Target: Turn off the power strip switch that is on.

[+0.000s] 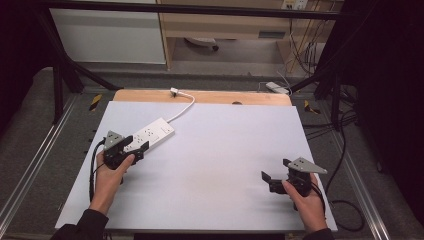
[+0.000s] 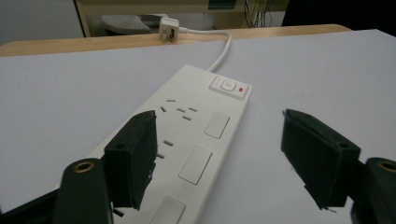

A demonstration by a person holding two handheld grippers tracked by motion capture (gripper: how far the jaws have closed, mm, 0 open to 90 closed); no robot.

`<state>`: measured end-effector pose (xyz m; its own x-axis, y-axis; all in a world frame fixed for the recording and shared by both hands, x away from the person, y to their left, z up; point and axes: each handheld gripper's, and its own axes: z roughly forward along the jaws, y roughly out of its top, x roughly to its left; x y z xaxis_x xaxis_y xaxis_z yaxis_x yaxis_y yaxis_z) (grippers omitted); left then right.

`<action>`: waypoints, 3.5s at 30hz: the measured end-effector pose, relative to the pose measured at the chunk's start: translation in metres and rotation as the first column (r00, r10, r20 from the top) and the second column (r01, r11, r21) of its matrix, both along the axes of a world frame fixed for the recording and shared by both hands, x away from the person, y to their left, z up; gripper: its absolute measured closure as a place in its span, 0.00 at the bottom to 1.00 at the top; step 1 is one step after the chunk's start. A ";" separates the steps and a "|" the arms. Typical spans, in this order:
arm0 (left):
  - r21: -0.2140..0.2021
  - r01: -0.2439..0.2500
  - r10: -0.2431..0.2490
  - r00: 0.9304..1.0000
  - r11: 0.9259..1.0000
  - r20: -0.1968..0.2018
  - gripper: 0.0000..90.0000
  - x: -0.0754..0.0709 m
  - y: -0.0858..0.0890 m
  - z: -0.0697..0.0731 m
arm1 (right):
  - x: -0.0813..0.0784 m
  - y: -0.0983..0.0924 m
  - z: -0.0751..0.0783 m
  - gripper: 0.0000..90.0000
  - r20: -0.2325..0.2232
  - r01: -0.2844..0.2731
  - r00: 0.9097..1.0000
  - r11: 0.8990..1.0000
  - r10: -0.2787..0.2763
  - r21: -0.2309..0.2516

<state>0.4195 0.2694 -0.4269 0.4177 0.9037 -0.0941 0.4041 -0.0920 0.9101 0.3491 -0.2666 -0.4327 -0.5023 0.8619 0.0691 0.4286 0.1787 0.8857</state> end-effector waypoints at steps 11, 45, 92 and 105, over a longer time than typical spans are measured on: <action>0.000 0.018 -0.018 1.000 1.000 -0.020 0.06 -0.001 -0.009 0.004 | 0.000 0.000 0.000 0.03 0.000 0.001 1.000 1.000 -0.001 0.001; -0.117 0.105 -0.092 0.990 0.988 0.109 0.07 -0.035 -0.015 0.045 | 0.000 -0.001 0.000 0.03 0.002 0.006 1.000 1.000 -0.006 0.005; -0.116 0.118 -0.107 0.989 0.986 0.100 0.08 -0.108 0.029 0.023 | 0.000 -0.001 0.000 0.03 0.000 0.011 1.000 1.000 -0.011 0.000; -0.088 0.077 -0.073 0.996 0.993 0.045 0.10 -0.105 0.031 0.000 | 0.002 -0.001 -0.002 0.03 -0.011 0.015 1.000 1.000 -0.015 -0.016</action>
